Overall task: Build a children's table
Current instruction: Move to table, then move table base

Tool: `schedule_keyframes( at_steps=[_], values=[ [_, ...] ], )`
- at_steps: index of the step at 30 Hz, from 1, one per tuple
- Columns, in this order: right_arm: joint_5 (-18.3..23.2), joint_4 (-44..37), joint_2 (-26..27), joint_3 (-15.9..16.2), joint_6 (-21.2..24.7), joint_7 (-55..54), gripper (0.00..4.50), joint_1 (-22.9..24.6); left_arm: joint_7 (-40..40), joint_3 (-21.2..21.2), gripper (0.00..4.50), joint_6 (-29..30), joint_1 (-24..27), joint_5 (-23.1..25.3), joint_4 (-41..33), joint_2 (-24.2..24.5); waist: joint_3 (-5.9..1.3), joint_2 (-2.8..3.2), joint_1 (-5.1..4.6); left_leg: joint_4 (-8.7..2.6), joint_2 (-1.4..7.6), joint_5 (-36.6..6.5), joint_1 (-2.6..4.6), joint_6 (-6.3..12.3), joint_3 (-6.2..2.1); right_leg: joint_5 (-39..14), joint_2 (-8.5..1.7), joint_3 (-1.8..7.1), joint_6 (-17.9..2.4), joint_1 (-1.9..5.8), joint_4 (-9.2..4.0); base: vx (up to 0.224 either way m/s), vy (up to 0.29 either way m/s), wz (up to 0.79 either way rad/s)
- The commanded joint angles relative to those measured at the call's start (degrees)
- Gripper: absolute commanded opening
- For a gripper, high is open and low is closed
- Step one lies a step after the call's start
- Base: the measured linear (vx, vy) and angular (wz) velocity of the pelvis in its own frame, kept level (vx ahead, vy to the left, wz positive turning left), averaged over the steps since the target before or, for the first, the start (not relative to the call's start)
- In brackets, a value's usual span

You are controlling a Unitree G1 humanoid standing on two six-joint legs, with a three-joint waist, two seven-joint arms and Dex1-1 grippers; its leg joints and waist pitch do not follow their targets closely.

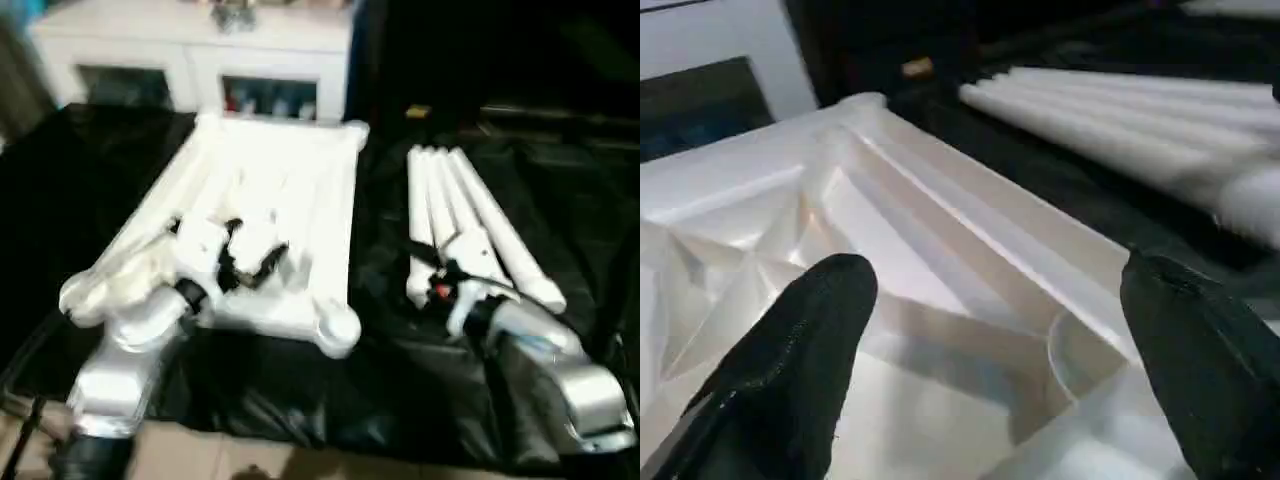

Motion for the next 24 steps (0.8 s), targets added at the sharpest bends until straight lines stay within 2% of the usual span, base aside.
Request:
schedule_keyframes(
  at_steps=[1,2,3,4,5,6,7,8,9,11,12,13,14,17,18,20,21,22,24],
  values=[
    [0.6,-1.2,-1.9,0.8,0.9,2.7,4.5,-0.3,-6.6,-1.8,4.4,-2.3,-2.1,0.0,2.7,2.1,-1.96,-0.48,1.29,-2.51,2.64,-5.4,0.12,3.56,-0.3,-17.8,-11.03,6.66,9.7,3.0,-8.25,-0.026,-0.055,0.1],
    [0.7,-1.2,-2.7,1.1,0.9,3.6,4.5,-0.3,-8.9,-2.4,4.4,-3.7,-2.6,0.0,3.9,2.8,-1.99,-0.22,1.73,-2.89,2.67,-4.3,0.22,3.03,-0.06,-22.4,-10.35,6.18,10.7,2.96,-8.85,-0.036,-0.056,0.07],
    [0.5,-1.1,-3.3,1.3,1.0,4.3,4.5,-0.4,-11.6,-2.9,4.4,-4.0,-3.1,-0.7,4.9,3.5,-2.4,-0.05,1.86,-3.85,3.48,-2.8,0.0,2.94,-0.32,-21.3,-9.05,5.36,11.6,3.24,-8.64,0.0,0.0,0.0],
    [0.5,-1.0,-3.4,1.3,1.0,4.6,4.5,-0.4,-12.4,-3.1,4.4,-4.2,-3.3,-0.8,5.2,3.7,-2.95,0.48,1.71,-4.49,5.11,-3.1,0.78,3.46,-0.97,-15.0,-8.59,4.91,10.2,2.68,-7.77,0.0,0.0,0.0],
    [0.5,-1.0,-3.9,1.4,1.2,5.2,4.5,-0.4,-14.8,-3.8,4.4,-4.9,-3.8,-1.1,6.3,4.3,-2.95,0.48,1.71,-4.49,5.11,-3.1,0.78,3.46,-0.97,-15.0,-8.59,4.91,10.2,2.68,-7.77,0.0,0.0,0.0],
    [0.3,-0.8,-4.5,1.6,1.3,6.3,4.5,-0.5,-17.9,-4.7,4.4,-6.1,-4.6,-1.2,7.8,5.0,-3.18,0.97,1.4,-4.82,6.82,-3.6,1.37,4.13,-1.67,-10.1,-9.29,5.09,7.3,2.29,-6.97,0.0,0.0,0.0],
    [0.0,-0.7,-5.2,1.8,1.2,7.0,4.5,-0.7,-20.4,-5.7,4.4,-7.7,-5.5,-0.8,9.7,5.7,-3.36,0.81,1.24,-4.89,7.2,-3.5,1.1,4.7,-1.74,-6.2,-10.14,5.3,5.1,2.63,-6.33,0.0,0.0,0.0],
    [-0.2,-0.7,-5.8,2.2,1.3,7.7,4.5,-0.9,-22.7,-7.1,4.4,-9.4,-6.8,0.2,12.1,6.0,-3.62,0.99,1.3,-4.63,6.87,-2.6,0.94,4.87,-1.44,-2.2,-10.41,5.37,3.2,2.67,-5.79,0.0,0.0,0.0],
    [-0.8,-0.6,-6.7,2.9,1.2,8.4,4.5,-1.2,-24.8,-9.1,4.4,-11.7,-8.6,2.1,15.3,6.2,-3.75,1.06,1.4,-4.36,6.72,-1.5,0.91,5.2,-1.19,0.9,-10.37,5.41,2.2,2.61,-5.49,0.0,0.0,0.0],
    [-1.2,-0.6,-7.3,3.3,1.1,8.7,4.5,-1.3,-26.0,-10.3,4.4,-13.3,-9.8,3.4,17.7,6.2,-3.65,1.05,1.41,-4.43,6.76,-1.6,0.86,5.27,-1.04,1.9,-10.38,5.27,1.4,2.61,-5.38,0.0,0.0,0.0],
    [-1.6,-0.7,-7.8,3.7,0.9,8.9,4.5,-1.5,-27.2,-11.3,4.22,-14.5,-10.9,4.5,19.9,6.2,-3.75,1.01,1.26,-4.45,6.81,-2.0,0.73,4.81,-0.82,2.6,-10.65,5.18,0.1,2.88,-5.21,0.0,0.0,0.0],
    [-1.8,-0.7,-8.0,3.9,0.9,9.1,4.5,-1.6,-28.0,-11.8,4.13,-15.1,-11.5,4.9,21.1,6.1,-3.76,1.02,1.24,-4.46,6.81,-2.5,0.85,4.57,-0.61,2.1,-10.79,5.18,-0.4,2.84,-5.2,0.0,0.0,0.0],
    [-2.1,-0.8,-8.6,4.2,1.1,9.5,4.5,-1.7,-30.2,-12.6,4.03,-15.3,-12.8,5.2,23.5,5.9,-3.72,1.21,1.22,-4.45,6.71,-2.5,0.82,4.51,-0.53,1.9,-10.82,5.18,-0.6,2.83,-5.31,0.0,0.0,0.0],
    [-2.4,-1.0,-9.3,4.7,1.5,10.3,4.5,-1.9,-32.8,-13.7,3.91,-15.4,-14.6,5.5,26.3,5.6,-3.75,1.08,1.12,-4.44,6.73,-2.6,0.76,4.23,-0.28,1.9,-10.95,5.13,-1.1,3.0,-5.32,0.0,0.0,0.0],
    [-2.4,-1.1,-9.9,5.0,1.8,11.1,4.5,-1.9,-34.6,-14.6,3.78,-16.0,-15.9,5.7,28.6,5.3,-3.7,1.59,1.14,-4.47,6.8,-3.1,0.86,4.15,-0.22,1.3,-10.94,5.08,-1.7,2.83,-5.37,0.0,0.0,0.0],
    [-2.0,-1.3,-10.3,5.0,2.2,11.8,4.5,-1.9,-35.8,-15.1,3.61,-16.8,-17.2,6.0,31.1,4.9,-3.74,1.23,1.1,-4.46,6.87,-3.8,0.85,3.96,-0.1,0.9,-11.13,5.15,-2.1,3.0,-5.37,0.0,0.0,0.0],
    [-1.6,-1.7,-10.7,5.0,2.7,12.3,4.5,-1.8,-36.3,-15.2,3.61,-16.9,-18.1,6.2,32.6,4.5,-3.78,1.55,1.22,-4.37,6.78,-3.7,0.81,3.93,-0.07,0.7,-11.25,5.2,-2.3,3.05,-5.41,0.0,0.0,0.0],
    [-1.2,-2.0,-11.0,5.0,3.1,12.6,4.5,-1.8,-36.6,-15.3,3.61,-16.7,-18.5,6.3,33.3,4.4,-3.75,1.53,1.15,-4.37,6.73,-3.7,0.78,3.95,-0.04,0.6,-11.07,5.13,-2.3,3.05,-5.49,0.0,0.0,0.0],
    [-0.7,-2.6,-11.6,5.2,4.0,13.3,4.5,-1.7,-37.3,-15.5,3.24,-17.2,-19.6,6.7,35.5,4.1,-3.77,1.23,1.29,-4.3,6.66,-3.4,0.65,4.28,0.01,0.4,-11.04,5.13,-1.9,3.21,-5.53,0.0,0.0,0.0]
  ],
)
